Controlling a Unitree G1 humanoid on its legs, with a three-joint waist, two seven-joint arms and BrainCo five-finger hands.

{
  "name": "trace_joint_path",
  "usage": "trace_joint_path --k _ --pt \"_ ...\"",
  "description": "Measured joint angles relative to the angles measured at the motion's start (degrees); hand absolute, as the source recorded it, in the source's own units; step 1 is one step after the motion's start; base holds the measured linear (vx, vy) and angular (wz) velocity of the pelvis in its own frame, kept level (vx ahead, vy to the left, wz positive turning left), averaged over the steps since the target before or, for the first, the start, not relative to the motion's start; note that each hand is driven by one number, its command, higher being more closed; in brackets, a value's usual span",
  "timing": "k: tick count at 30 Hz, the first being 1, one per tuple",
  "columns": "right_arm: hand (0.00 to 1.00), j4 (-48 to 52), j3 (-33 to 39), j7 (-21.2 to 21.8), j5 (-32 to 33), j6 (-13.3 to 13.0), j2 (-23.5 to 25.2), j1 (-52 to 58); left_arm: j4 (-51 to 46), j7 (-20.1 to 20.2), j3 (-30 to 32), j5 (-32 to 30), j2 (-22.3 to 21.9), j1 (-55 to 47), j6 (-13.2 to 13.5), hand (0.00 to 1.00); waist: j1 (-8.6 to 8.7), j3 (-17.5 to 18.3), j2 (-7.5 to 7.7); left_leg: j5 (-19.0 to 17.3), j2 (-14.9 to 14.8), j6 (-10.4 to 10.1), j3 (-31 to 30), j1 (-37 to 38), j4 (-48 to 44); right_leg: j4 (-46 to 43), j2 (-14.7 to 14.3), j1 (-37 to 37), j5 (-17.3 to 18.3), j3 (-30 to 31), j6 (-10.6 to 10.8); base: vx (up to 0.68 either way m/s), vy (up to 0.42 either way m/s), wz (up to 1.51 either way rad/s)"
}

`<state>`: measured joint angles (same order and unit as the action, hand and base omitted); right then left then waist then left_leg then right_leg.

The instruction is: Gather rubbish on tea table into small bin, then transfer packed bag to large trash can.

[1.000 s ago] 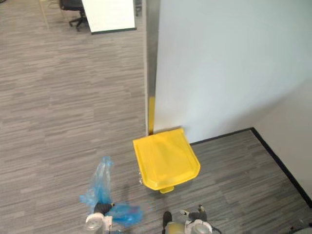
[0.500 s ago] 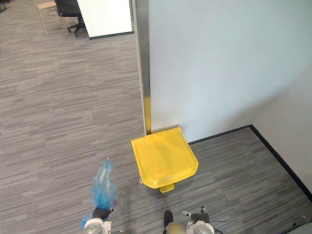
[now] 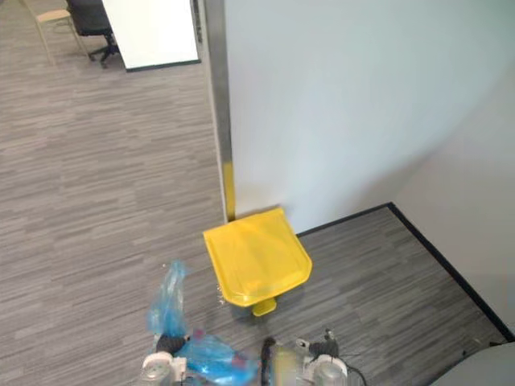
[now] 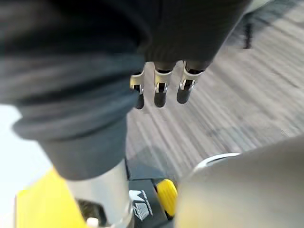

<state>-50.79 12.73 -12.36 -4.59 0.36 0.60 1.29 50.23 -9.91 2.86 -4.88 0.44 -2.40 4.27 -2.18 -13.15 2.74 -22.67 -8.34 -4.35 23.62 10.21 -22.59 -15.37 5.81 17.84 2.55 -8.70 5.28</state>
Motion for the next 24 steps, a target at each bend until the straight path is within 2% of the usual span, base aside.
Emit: trace_joint_path --k 1,2,3,4,6,7,8,10,12,16,21,22,24 --pt "0.0 0.01 0.0 -0.01 0.0 0.0 0.16 -0.01 -0.03 0.0 0.0 0.0 0.18 0.07 0.02 1.0 -0.01 -0.14 0.37 -0.99 0.02 -0.28 -0.22 -0.19 -1.54 1.13 0.46 -0.01 0.51 0.01 0.62 0.11 -0.218 0.12" --pt "0.0 0.06 0.37 -0.07 0.03 -0.06 0.34 -0.49 0.66 -0.05 -0.01 -0.02 0.34 1.05 -0.06 1.0 0.03 -1.27 -0.28 -3.55 -1.27 -1.47 -1.49 -0.34 -5.58 0.16 0.36 -0.54 -1.69 -0.42 1.76 0.18 -0.244 0.13" --pt "0.0 0.1 0.53 0.0 -0.05 -0.02 -0.25 -1.5 1.24 -0.02 -0.15 -0.06 -0.01 1.64 -0.07 1.0 0.13 -2.11 -1.88 -4.61 -2.55 -2.05 -2.98 -1.1 -6.62 -1.32 -0.33 -0.08 -1.13 -1.33 2.46 0.15 -0.195 0.17" --pt "0.0 0.18 0.65 -0.02 -0.04 -0.06 -0.27 -1.49 1.23 -0.04 -0.29 -0.06 -0.07 1.69 -0.06 1.0 0.16 -2.18 -2.02 -4.76 -2.69 -2.23 -3.39 -1.51 -6.71 -1.81 -0.26 0.26 -1.13 -1.68 2.45 0.14 -0.218 0.37" --pt "0.0 0.56 1.35 0.01 -0.03 -0.04 -0.37 -1.49 1.15 -0.02 -0.26 -0.09 -0.19 2.26 -0.05 1.0 0.03 -2.69 -2.19 -5.44 -3.34 -2.55 -6.15 -2.45 -7.48 -3.62 -0.27 0.31 -1.09 -3.91 2.06 0.09 -0.161 0.52" --pt "0.0 0.55 1.99 -0.02 -0.03 -0.01 -0.44 -1.28 1.02 -0.03 0.2 -0.09 -0.11 2.09 -0.06 1.0 -0.08 -2.6 -2.07 -6.3 -4.64 -2.98 -8.01 -2.98 -8.8 -5.03 -0.85 0.11 -1.32 -4.81 0.22 0.05 -0.117 0.46" --pt "0.0 0.52 2.21 0.02 -0.03 0.02 -0.36 -1.18 0.99 -0.02 0.24 -0.09 -0.11 2.12 -0.06 1.0 -0.12 -2.53 -1.93 -6.46 -4.91 -3.25 -8.69 -3.21 -9.12 -5.44 -0.96 0.12 -1.37 -5.14 -0.38 0.06 -0.152 0.55" --pt "0.0 0.45 2.97 0.09 -0.07 0.18 -0.1 -1.03 0.96 0.02 0.36 -0.09 0.77 2.18 -0.06 1.0 -1.18 -2.31 -1.55 -7.67 -6.81 -3.83 -11.91 -4.61 -10.97 -10.17 -1.55 1.5 0.98 -5.77 -3.38 0.06 -0.194 0.51" --pt "0.0 1.45 2.96 0.17 0.0 0.13 -0.07 -0.81 0.93 0.0 0.51 -0.08 1.27 2.86 -0.19 1.0 -1.06 -2.27 -1.87 -8.99 -8.59 -4.73 -15.61 -7.54 -13.99 -13.48 -1.65 2.9 3.98 -8.34 -3.8 0.06 -0.15 0.56" --pt "0.0 3.21 2.89 0.12 0.32 -0.2 0.13 -1.15 -0.12 -0.05 0.37 -0.02 1.51 5.25 -0.2 1.0 -1.34 -2.94 -2.08 -10.53 -10.96 -4.68 -21.35 -15.56 -20.04 -19.37 -1.41 7.79 7.65 -12.53 -3.7 0.06 -0.106 0.47" --pt "0.0 4.63 2.8 -0.01 0.45 -0.21 0.11 -2.66 -0.2 -0.04 0.15 -0.01 1.57 7.59 -0.18 1.0 -1.34 -4.64 -2.19 -10.52 -12.15 -4.68 -22.61 -20.7 -23.38 -21.89 -1.04 11.36 8.53 -14.06 -4.2 0.02 -0.082 0.12" --pt "0.0 4.97 2.72 -0.04 0.69 -0.25 -0.11 -4.25 -0.6 -0.05 0.24 0.13 1.51 9.49 -0.19 1.0 -1.38 -6.44 -2.1 -10.55 -12.23 -4.59 -22.83 -23.91 -24.74 -22.42 -0.62 13.91 8.79 -14.45 -4.14 -0.06 -0.082 0.07" --pt "0.0 5.07 2.31 -0.16 0.9 -0.42 -0.41 -6.14 -1.9 -0.11 0.49 0.57 1.25 10.51 -0.18 1.0 -1.4 -7.89 -2.14 -11.12 -12.22 -3.59 -23.31 -26.73 -25.22 -22.3 -0.55 16.11 8.5 -14.71 -4.4 -0.07 -0.08 0.09"
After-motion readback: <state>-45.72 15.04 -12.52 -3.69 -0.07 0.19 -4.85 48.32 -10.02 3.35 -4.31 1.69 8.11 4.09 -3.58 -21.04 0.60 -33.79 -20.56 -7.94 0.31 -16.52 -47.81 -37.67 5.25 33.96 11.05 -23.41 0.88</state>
